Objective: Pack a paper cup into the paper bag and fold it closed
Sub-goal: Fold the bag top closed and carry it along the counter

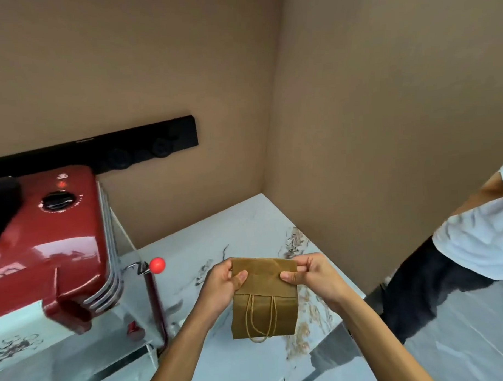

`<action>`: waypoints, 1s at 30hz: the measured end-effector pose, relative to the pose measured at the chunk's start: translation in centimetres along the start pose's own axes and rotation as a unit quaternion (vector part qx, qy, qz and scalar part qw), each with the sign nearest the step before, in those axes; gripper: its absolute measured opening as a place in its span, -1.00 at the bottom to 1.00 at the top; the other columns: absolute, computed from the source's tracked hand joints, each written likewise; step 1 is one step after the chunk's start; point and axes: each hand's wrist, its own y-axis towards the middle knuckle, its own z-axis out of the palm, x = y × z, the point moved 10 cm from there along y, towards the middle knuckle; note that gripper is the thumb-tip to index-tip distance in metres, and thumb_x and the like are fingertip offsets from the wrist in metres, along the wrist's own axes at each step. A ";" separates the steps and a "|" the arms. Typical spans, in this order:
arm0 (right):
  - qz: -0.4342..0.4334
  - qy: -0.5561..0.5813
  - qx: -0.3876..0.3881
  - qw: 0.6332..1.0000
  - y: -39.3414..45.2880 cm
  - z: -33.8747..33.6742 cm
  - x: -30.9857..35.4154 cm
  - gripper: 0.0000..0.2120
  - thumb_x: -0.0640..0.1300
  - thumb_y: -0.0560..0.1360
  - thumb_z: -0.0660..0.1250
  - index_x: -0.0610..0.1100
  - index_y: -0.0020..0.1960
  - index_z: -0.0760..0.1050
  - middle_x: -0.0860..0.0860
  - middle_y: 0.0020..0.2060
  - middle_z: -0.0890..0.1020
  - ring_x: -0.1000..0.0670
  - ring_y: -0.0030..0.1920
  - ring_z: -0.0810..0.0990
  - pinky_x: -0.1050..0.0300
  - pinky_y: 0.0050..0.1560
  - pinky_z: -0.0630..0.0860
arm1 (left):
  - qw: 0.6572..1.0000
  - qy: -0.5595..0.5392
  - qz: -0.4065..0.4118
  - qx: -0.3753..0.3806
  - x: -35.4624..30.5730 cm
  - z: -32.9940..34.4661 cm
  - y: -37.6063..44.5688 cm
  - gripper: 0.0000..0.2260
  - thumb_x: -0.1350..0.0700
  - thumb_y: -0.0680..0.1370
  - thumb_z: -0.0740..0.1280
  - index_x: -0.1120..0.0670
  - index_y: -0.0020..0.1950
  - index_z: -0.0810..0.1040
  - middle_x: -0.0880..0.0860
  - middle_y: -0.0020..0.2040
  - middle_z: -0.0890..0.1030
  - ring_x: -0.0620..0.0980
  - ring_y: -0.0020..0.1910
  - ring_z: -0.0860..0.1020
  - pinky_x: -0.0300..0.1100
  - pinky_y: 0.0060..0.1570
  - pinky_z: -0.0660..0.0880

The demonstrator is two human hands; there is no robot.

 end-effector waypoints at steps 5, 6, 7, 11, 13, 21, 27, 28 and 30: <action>0.002 -0.048 0.030 0.998 4.5 -0.7 0.7 -0.90 -0.27 0.47 0.48 -0.19 -0.22 0.69 0.02 -0.34 0.70 0.03 -0.21 0.68 0.12 -0.03 0.64 | 0.995 0.032 -0.015 -0.093 -0.2 -1.0 2.1 -0.88 0.19 0.57 0.42 0.00 -0.13 0.60 -0.18 -0.26 0.70 -0.18 -0.22 0.69 -0.42 -0.30 0.52; 0.001 -0.062 0.041 0.997 5.5 -0.9 0.8 -0.89 -0.28 0.47 0.47 -0.18 -0.23 0.68 0.02 -0.35 0.69 0.05 -0.22 0.67 0.12 -0.05 0.63 | 0.992 0.050 -0.020 -0.113 -0.2 -1.1 2.4 -0.85 0.19 0.56 0.44 0.01 -0.17 0.58 -0.18 -0.31 0.65 -0.16 -0.23 0.65 -0.41 -0.31 0.49; -0.003 -0.082 0.051 0.995 6.6 -1.0 0.8 -0.88 -0.29 0.47 0.48 -0.17 -0.24 0.68 0.04 -0.35 0.69 0.07 -0.23 0.67 0.14 -0.07 0.63 | 0.989 0.067 -0.025 -0.131 -0.2 -1.2 2.7 -0.81 0.19 0.54 0.46 0.01 -0.22 0.55 -0.19 -0.36 0.60 -0.16 -0.27 0.61 -0.40 -0.34 0.47; -0.030 -0.199 0.075 0.977 10.4 -1.0 -0.1 -0.84 -0.28 0.43 0.52 -0.10 -0.30 0.67 0.10 -0.38 0.68 0.11 -0.28 0.65 0.17 -0.13 0.61 | 0.971 0.171 -0.042 -0.160 0.2 -1.3 4.1 -0.69 0.15 0.46 0.55 -0.03 -0.35 0.46 -0.13 -0.41 0.52 -0.08 -0.31 0.52 -0.23 -0.24 0.43; -0.046 -0.257 0.097 0.960 12.3 -1.0 -0.7 -0.80 -0.24 0.41 0.54 -0.03 -0.33 0.65 0.06 -0.37 0.70 0.10 -0.28 0.64 0.11 -0.12 0.61 | 0.956 0.222 -0.060 -0.184 0.5 -1.3 4.8 -0.67 0.09 0.45 0.56 -0.07 -0.36 0.43 -0.10 -0.34 0.57 -0.07 -0.25 0.54 -0.22 -0.20 0.42; -0.109 -0.400 0.176 0.893 16.9 -1.2 -2.9 -0.73 -0.02 0.36 0.56 0.22 -0.41 0.55 0.18 -0.43 0.61 0.26 -0.34 0.55 0.31 -0.20 0.50 | 0.922 0.242 -0.149 -0.263 2.8 1.2 5.1 -0.75 0.22 0.34 0.42 -0.07 -0.36 0.43 -0.08 -0.29 0.73 -0.09 -0.18 0.68 -0.08 -0.10 0.60; -0.109 -0.395 0.207 0.888 17.7 -0.6 -4.5 -0.81 0.01 0.36 0.53 0.13 -0.37 0.57 0.18 -0.37 0.64 0.23 -0.28 0.60 0.33 -0.20 0.48 | 0.908 0.221 -0.181 -0.306 4.1 2.2 4.4 -0.74 0.19 0.37 0.46 -0.07 -0.33 0.42 -0.03 -0.29 0.72 -0.03 -0.17 0.64 -0.15 -0.23 0.49; -0.104 -0.396 0.205 0.889 17.9 -0.6 -4.8 -0.74 0.01 0.36 0.53 0.18 -0.42 0.52 0.17 -0.35 0.66 0.20 -0.24 0.63 0.30 -0.16 0.50 | 0.908 0.216 -0.187 -0.308 4.4 2.3 4.4 -0.75 0.19 0.37 0.46 -0.06 -0.31 0.42 -0.01 -0.28 0.72 -0.01 -0.16 0.64 -0.15 -0.24 0.48; -0.100 -0.399 0.197 0.890 18.1 -0.6 -5.0 -0.70 0.01 0.36 0.52 0.21 -0.44 0.48 0.12 -0.28 0.71 0.13 -0.15 0.66 0.24 -0.09 0.53 | 0.907 0.209 -0.192 -0.310 4.7 2.4 4.6 -0.74 0.18 0.36 0.47 -0.06 -0.31 0.41 0.00 -0.27 0.72 0.00 -0.16 0.64 -0.20 -0.31 0.41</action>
